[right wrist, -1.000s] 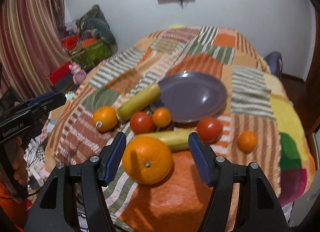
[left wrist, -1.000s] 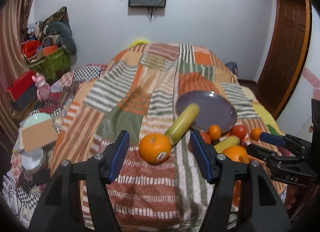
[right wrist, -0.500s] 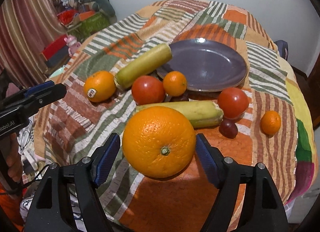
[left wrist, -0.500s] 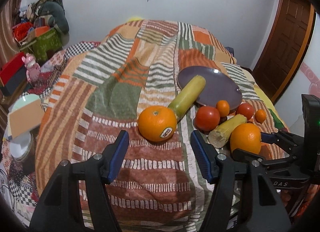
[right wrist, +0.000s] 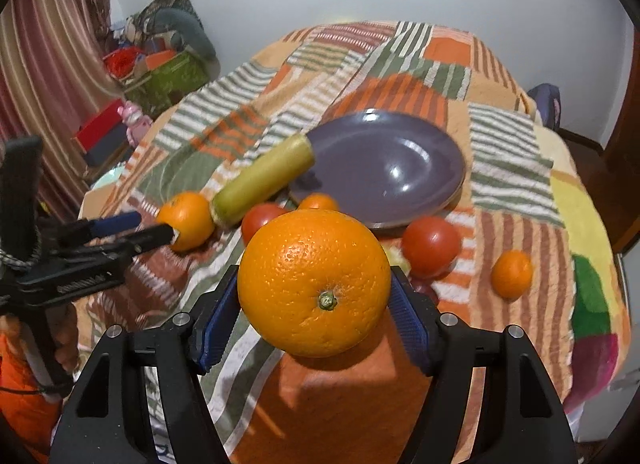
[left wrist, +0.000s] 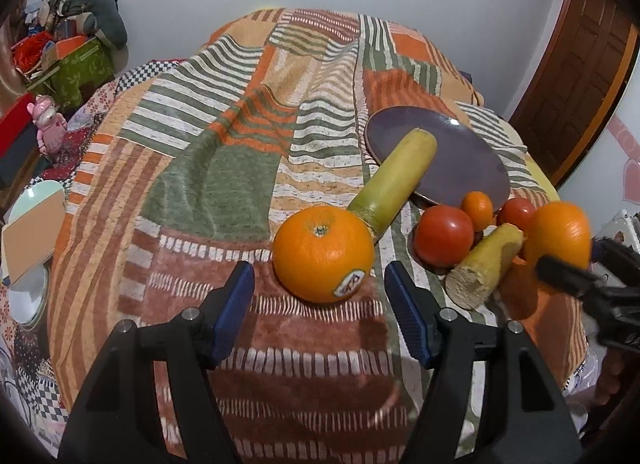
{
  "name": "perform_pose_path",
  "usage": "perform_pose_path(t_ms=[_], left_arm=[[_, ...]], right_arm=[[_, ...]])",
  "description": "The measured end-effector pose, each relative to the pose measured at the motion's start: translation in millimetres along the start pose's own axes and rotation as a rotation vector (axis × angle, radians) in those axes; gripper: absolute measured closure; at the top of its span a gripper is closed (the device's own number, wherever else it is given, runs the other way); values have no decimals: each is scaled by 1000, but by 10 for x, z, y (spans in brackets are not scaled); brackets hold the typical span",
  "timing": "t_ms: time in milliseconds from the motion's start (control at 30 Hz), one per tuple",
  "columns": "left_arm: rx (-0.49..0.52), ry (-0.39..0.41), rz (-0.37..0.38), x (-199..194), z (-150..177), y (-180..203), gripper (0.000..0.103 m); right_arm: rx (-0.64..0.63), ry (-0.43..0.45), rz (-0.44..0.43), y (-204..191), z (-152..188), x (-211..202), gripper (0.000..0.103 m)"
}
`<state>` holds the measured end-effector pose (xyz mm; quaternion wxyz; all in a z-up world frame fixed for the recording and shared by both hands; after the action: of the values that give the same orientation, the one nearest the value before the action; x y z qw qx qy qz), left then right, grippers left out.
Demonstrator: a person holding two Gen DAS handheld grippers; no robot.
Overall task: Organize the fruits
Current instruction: 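Grasp the stickered mandarin with the left tool while the right tool lifts the large orange, then carry both oranges onto the purple plate and open both tools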
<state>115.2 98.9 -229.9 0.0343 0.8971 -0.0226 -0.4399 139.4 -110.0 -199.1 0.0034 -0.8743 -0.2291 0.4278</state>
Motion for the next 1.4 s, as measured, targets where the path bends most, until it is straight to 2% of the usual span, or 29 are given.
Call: perform_pose_path(t_ms=[367,833,1033,1400], left_arm=[[4,-75,8,384,-69,1,36],[-7,-71,-13,366,-162,15,38],[0,-14,-26,151,-286,45,38],[61,135,-39,-251,-777,231,38]], right_arm=[[30,0,-10,135,-170,94,35],[59,12,-22,232,-249,55,35],[62,57,-18,290,-368,-25,35],[42,177,25,467,-718,-214,35]])
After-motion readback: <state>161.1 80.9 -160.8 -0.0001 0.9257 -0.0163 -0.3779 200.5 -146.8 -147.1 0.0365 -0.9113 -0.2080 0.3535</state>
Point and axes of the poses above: each gripper's, at about its wrist camera, not at the fingertips, and x roughly the way its jaws point, y to its right, z to its underside, the point moved 4 cm from there along x, roughly the way its jaws point, and after that the axes turned 6 degrees about x, right-handed, at the moved point
